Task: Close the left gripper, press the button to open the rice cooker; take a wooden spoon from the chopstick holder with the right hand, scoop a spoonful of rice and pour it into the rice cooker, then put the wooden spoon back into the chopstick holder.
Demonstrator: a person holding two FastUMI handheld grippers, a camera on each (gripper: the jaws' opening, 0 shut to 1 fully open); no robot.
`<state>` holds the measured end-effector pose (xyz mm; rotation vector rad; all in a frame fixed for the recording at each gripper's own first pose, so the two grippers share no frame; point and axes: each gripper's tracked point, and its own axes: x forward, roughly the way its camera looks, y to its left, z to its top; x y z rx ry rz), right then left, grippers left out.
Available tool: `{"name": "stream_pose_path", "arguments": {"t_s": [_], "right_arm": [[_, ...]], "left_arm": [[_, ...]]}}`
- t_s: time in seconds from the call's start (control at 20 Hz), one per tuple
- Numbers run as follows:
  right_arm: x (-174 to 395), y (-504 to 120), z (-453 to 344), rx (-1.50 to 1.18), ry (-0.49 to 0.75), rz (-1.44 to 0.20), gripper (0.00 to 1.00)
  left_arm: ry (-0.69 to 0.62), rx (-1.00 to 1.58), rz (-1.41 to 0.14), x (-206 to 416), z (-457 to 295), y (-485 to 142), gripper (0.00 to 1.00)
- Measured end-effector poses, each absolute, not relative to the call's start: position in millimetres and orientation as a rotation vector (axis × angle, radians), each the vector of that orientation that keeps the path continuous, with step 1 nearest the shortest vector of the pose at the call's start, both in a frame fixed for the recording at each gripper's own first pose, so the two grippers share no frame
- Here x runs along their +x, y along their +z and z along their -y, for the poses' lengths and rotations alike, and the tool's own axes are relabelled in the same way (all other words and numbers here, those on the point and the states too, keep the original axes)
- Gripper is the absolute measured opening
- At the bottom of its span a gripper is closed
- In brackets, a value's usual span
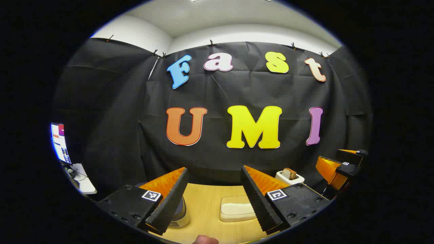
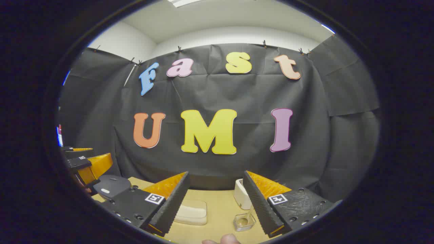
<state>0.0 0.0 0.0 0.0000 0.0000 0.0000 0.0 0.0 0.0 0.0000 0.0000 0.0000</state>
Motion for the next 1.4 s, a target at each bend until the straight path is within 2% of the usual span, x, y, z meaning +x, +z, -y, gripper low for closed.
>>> {"name": "stream_pose_path", "arguments": {"t_s": [0.7,1.4], "right_arm": [[11,-10,39,-0.014,0.000,-0.032,0.95],[33,-18,40,0.003,0.060,-0.067,0.95]], "left_arm": [[-0.015,0.014,0.000,14,31,1,0.97],[0.067,0.012,-0.031,18,16,-8,0.98]]}}
